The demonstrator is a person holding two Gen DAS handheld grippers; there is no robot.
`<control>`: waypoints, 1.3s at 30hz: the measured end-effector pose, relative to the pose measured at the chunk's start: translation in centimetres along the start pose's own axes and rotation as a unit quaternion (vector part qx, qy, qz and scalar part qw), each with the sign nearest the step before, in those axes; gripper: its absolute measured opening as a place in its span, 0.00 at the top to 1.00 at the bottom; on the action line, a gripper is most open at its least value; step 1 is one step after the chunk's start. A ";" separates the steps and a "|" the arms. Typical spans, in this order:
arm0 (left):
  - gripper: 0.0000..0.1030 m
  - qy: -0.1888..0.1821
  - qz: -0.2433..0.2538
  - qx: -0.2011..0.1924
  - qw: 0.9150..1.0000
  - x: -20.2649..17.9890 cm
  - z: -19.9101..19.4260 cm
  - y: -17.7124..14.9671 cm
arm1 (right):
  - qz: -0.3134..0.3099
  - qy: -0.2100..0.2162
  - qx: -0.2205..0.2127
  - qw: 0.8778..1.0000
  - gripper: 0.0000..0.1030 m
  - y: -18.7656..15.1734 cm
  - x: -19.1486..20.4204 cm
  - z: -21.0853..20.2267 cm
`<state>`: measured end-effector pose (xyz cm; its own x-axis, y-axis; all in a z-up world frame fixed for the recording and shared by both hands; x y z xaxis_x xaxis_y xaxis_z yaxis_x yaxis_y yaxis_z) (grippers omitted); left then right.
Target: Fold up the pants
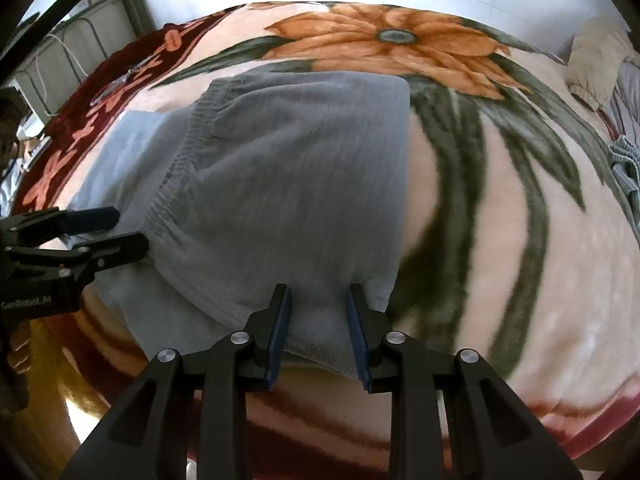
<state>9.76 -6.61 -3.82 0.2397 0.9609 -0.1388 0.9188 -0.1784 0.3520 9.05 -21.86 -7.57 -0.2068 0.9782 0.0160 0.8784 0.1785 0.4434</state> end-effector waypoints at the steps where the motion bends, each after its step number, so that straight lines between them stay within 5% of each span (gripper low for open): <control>1: 0.33 0.001 0.002 -0.001 1.000 0.0 0.0 0.0 | 0.000 -0.001 0.000 1.000 0.72 -0.1 0.0 0.1; 10: 0.33 0.016 0.027 -0.002 1.000 -0.4 0.0 -0.5 | 0.028 0.011 -0.011 0.999 0.72 -0.4 -0.3 0.0; 15: 0.33 -0.025 0.000 -0.020 0.999 -0.1 -2.3 -0.8 | 0.071 0.048 -0.025 0.996 0.70 -0.4 -1.1 -2.1; 20: 0.33 -0.026 -0.023 -0.046 0.998 0.6 -3.5 0.4 | 0.118 0.041 -0.041 0.991 0.58 -0.9 -3.2 -3.3; 32: 0.30 0.014 -0.008 0.003 1.000 0.5 0.2 -0.1 | 0.199 0.101 -0.010 0.975 0.58 -1.6 -4.6 0.8; 34: 0.29 0.016 -0.004 0.000 1.000 0.5 0.3 -0.3 | 0.208 0.106 -0.015 0.972 0.60 -1.7 -4.6 0.8; 36: 0.28 0.020 0.003 -0.002 1.000 0.3 0.3 -0.4 | 0.207 0.121 -0.019 0.971 0.75 -1.7 -4.4 0.5; 39: 0.29 0.013 0.002 -0.008 1.000 0.2 -0.3 -0.4 | 0.203 0.133 -0.021 0.970 0.77 -1.8 -4.1 0.3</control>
<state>9.38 -6.31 -3.72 0.2349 0.9654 -0.1135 0.9128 -0.1789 0.3672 8.48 -26.20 -8.66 0.0440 0.9037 0.4258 0.8931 -0.2265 0.3886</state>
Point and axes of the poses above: each gripper's, at about its wrist camera, not at the fingertips, and z roughly the way its jaws point, x to its left, y to its top, the point moved 6 cm from there along z, roughly the way its jaws point, and after that the axes turned 5 degrees about x, right-handed, at the moved point
